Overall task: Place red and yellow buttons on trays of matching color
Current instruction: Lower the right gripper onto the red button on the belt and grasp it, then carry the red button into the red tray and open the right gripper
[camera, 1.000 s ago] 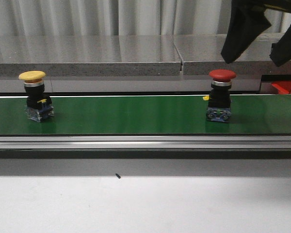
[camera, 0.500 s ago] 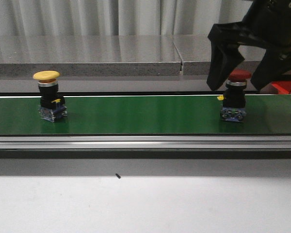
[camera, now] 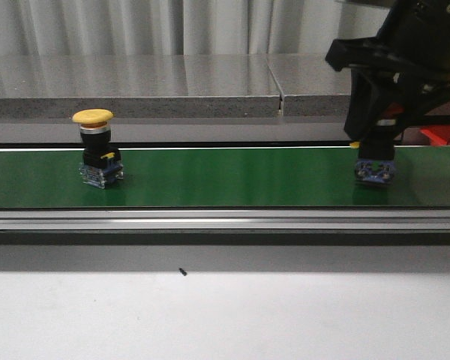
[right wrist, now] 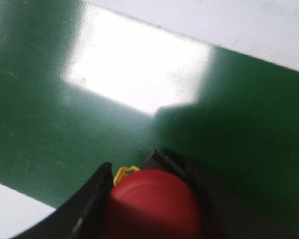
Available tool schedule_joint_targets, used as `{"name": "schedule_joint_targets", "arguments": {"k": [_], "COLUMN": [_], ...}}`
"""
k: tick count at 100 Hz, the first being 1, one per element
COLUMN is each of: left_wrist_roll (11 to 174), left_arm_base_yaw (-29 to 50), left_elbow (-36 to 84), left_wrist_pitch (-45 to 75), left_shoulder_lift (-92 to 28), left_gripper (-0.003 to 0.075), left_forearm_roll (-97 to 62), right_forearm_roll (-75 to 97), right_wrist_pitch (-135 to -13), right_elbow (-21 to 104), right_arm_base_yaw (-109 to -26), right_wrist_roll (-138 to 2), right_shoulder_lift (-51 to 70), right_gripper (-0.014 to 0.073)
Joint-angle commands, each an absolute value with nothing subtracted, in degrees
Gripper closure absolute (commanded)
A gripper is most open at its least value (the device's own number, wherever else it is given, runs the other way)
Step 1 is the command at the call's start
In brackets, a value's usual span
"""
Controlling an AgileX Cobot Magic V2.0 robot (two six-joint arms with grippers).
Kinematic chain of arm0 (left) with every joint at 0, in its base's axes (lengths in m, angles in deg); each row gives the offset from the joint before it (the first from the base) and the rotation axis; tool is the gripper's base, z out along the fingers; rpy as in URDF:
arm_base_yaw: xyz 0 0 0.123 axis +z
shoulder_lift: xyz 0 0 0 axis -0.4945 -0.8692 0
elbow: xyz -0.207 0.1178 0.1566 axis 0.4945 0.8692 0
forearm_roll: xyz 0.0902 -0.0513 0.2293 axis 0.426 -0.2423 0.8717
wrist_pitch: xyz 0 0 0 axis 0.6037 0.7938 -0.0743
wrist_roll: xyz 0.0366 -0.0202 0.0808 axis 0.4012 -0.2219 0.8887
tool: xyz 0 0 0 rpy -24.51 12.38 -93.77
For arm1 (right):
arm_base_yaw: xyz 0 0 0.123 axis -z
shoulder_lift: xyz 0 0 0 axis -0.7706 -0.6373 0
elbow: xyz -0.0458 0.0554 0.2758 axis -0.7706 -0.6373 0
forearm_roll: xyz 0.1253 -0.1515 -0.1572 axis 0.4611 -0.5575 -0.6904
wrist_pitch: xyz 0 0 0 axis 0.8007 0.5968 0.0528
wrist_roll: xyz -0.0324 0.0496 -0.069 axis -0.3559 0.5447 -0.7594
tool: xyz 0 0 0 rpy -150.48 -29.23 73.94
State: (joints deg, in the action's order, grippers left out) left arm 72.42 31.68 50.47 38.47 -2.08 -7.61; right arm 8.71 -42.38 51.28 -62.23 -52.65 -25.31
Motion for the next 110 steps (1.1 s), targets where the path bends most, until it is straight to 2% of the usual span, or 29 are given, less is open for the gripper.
{"name": "schedule_joint_targets", "arguments": {"k": [1, 31, 48, 89, 110], "left_wrist_roll": [72.46, 72.46, 72.46, 72.46, 72.46], "left_arm_base_yaw": [31.38, 31.38, 31.38, 31.38, 31.38], "left_elbow": [48.98, 48.98, 48.98, 48.98, 48.98], "left_wrist_pitch": [34.29, 34.29, 34.29, 34.29, 34.29], "left_shoulder_lift": [-2.24, -2.24, -2.24, -2.24, -2.24], "left_gripper": [0.0741, 0.0741, 0.0741, 0.0741, 0.0741], "left_forearm_roll": [-8.44, -8.44, -8.44, -8.44, -8.44], "right_forearm_roll": [8.40, 7.81, 7.75, 7.06, 7.00], "right_wrist_pitch": [-42.16, -41.13, -41.28, -45.30, -45.91], "right_elbow": [56.41, 69.19, 74.88, 82.62, 83.93], "right_arm_base_yaw": [-58.61, -40.13, -33.25, -30.97, -30.97], "right_wrist_roll": [-53.12, -53.12, -53.40, -54.07, -54.07], "right_shoulder_lift": [-22.97, -24.50, -29.55, -46.30, -49.94], "right_gripper": [0.0395, 0.0395, 0.0395, 0.0395, 0.0395]}}
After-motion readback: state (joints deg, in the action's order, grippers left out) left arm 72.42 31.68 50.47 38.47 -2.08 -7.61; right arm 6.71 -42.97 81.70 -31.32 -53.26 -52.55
